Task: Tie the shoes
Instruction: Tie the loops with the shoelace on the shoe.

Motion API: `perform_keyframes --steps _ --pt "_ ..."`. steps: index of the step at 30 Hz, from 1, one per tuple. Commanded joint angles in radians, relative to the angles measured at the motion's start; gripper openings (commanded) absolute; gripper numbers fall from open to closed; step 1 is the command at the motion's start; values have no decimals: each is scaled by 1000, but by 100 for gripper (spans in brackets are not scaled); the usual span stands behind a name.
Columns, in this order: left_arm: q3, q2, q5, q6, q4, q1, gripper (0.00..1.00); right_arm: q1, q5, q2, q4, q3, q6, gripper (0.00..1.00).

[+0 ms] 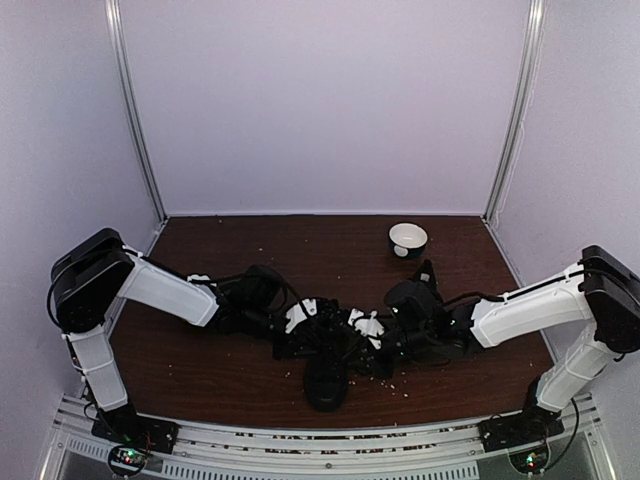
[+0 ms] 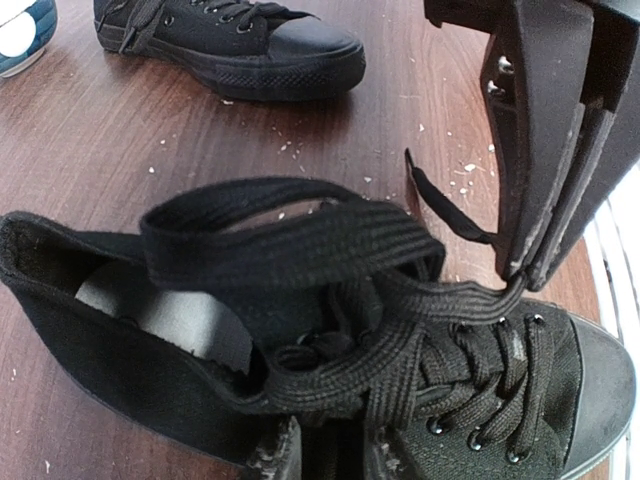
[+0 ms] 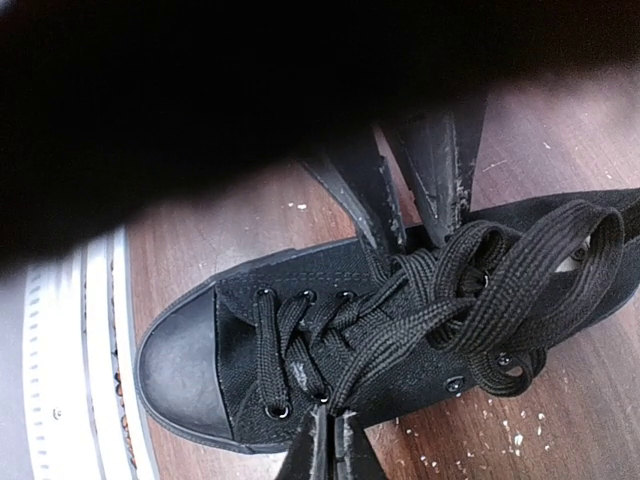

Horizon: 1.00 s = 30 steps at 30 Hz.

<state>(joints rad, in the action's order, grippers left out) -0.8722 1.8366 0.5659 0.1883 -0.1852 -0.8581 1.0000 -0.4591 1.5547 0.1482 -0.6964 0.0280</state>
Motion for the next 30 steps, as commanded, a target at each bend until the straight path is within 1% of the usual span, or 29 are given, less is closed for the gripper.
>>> perform_keyframes --steps 1,3,6,8,9,13,15,17,19,21,26,28,30 --pt "1 9 21 -6 -21 9 22 6 -7 28 -32 -16 24 3" --pt "2 -13 44 -6 -21 17 24 5 -8 34 -32 -26 25 3" --pt "4 -86 110 6 -10 33 34 4 -9 49 -40 -59 36 3" --pt "-4 -133 151 18 14 44 44 3 -11 61 -46 -78 47 3" --pt "-13 -148 167 19 28 52 47 3 -11 67 -47 -83 52 2" --pt "-26 -179 261 -8 38 80 56 2 -13 82 -60 -100 70 2" --pt "-28 -185 296 -50 6 94 57 2 -16 84 -62 -102 74 2" --pt "-59 -181 310 -69 29 101 58 2 -13 85 -69 -104 82 2" --pt "-90 -168 317 -37 95 101 56 3 -9 88 -78 -109 89 2" --pt "-87 -167 302 14 149 101 55 3 -7 92 -85 -112 94 2" --pt "14 -208 170 143 256 101 54 3 2 86 -97 -108 98 2" --pt "53 -221 95 151 263 102 54 2 6 81 -100 -108 102 2" --pt "80 -232 32 123 232 102 54 2 8 81 -111 -112 109 2"
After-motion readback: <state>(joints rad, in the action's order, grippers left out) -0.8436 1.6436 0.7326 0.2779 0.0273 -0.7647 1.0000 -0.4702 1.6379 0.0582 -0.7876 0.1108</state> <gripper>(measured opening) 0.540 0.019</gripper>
